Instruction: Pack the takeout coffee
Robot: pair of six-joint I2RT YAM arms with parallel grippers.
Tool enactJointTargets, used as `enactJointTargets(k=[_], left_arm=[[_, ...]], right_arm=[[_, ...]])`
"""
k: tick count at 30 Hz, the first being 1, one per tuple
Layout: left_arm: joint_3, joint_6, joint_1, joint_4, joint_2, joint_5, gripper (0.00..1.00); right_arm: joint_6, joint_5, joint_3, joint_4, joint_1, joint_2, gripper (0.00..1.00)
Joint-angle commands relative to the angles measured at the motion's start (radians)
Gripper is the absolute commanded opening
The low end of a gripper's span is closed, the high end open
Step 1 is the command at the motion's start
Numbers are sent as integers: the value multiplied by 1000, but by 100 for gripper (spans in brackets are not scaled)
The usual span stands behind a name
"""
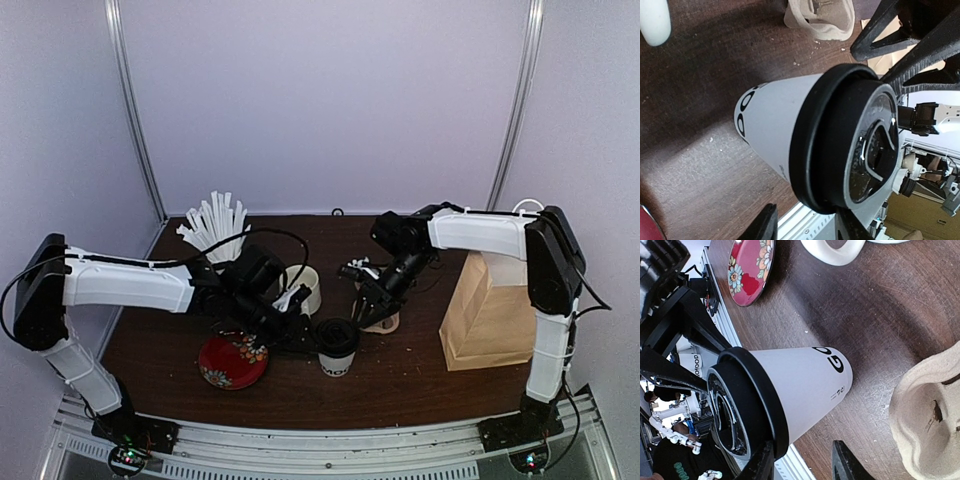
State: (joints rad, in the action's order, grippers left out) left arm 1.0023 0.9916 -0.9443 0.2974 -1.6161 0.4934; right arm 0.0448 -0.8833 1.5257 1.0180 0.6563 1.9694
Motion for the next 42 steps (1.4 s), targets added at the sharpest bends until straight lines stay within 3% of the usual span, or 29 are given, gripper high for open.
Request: enactJointTargets(k=[1,13,16,21,26,28,30,42], left_arm=[[-11,-79,4,112,-10,-205,42],[175,-301,-26,117,105,-190,59],[228,-351,-26,164,110,-249,64],[357,-437,-24,257,111,-337,71],[385,-468,-23,325,133,-426,72],[356,-464,-17,318,152,-443,72],[335,-453,-3,322,164,-447,73],[339,-447,32,364,127,-442,73]], right_arm=[[12,103,21,8,2,0,40],[27,30,84,33,-22,-121,46],[46,35,102,51,-28,-127,47],[107,60,321,140,-70,-174,55],[-85,91,647,103,-158,-217,73],[-169,175,708,55,-176,-235,83],[-241,218,778,32,-196,-232,87],[-454,152,908,-70,-233,-227,88]])
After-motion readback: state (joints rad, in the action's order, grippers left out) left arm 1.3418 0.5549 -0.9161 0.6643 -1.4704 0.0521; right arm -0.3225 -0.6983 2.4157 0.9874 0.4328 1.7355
